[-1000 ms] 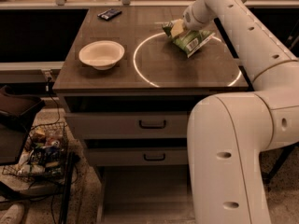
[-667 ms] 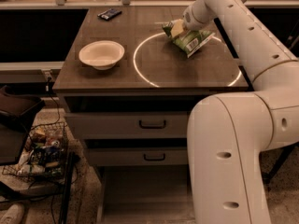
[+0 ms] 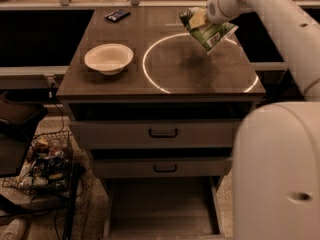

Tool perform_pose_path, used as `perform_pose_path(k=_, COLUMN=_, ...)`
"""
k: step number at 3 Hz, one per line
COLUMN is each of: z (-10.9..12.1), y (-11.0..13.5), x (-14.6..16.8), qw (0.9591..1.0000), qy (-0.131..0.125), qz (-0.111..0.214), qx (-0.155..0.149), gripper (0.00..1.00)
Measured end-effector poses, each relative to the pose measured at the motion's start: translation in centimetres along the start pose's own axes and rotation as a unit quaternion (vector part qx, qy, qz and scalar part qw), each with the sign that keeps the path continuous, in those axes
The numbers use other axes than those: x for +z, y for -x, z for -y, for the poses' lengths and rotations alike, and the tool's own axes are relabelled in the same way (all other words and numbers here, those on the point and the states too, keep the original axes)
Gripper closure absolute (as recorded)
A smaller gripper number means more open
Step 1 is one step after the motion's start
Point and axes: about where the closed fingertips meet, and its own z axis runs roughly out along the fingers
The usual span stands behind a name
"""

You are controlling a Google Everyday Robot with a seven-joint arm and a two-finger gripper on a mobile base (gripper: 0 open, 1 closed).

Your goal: Place green jalapeno chip bag into bottom drawer

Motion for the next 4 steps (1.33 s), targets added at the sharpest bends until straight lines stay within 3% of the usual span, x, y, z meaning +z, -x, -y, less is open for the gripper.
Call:
perform_pose_path(k=1, z=-1.6, y=2.0, x=-9.6, qw=0.9951, qy=0.005, qz=0.094, qx=-0.03, gripper=1.0)
perform_pose_path(k=2, z=-4.7, y=-1.6, x=-16.0, qw=0.9907, qy=0.021, qz=0.124, qx=-0.052, gripper=1.0)
perform_pose_path(k=3, z=-7.3, y=-6.0, x=-19.4, qw=0.9879, qy=0.046, qz=0.122, qx=-0.084, gripper=1.0)
perform_pose_path(k=4, z=-10.1, y=-12.3, x=-21.4, qw=0.984, qy=0.089, qz=0.098, qx=-0.119, gripper=1.0)
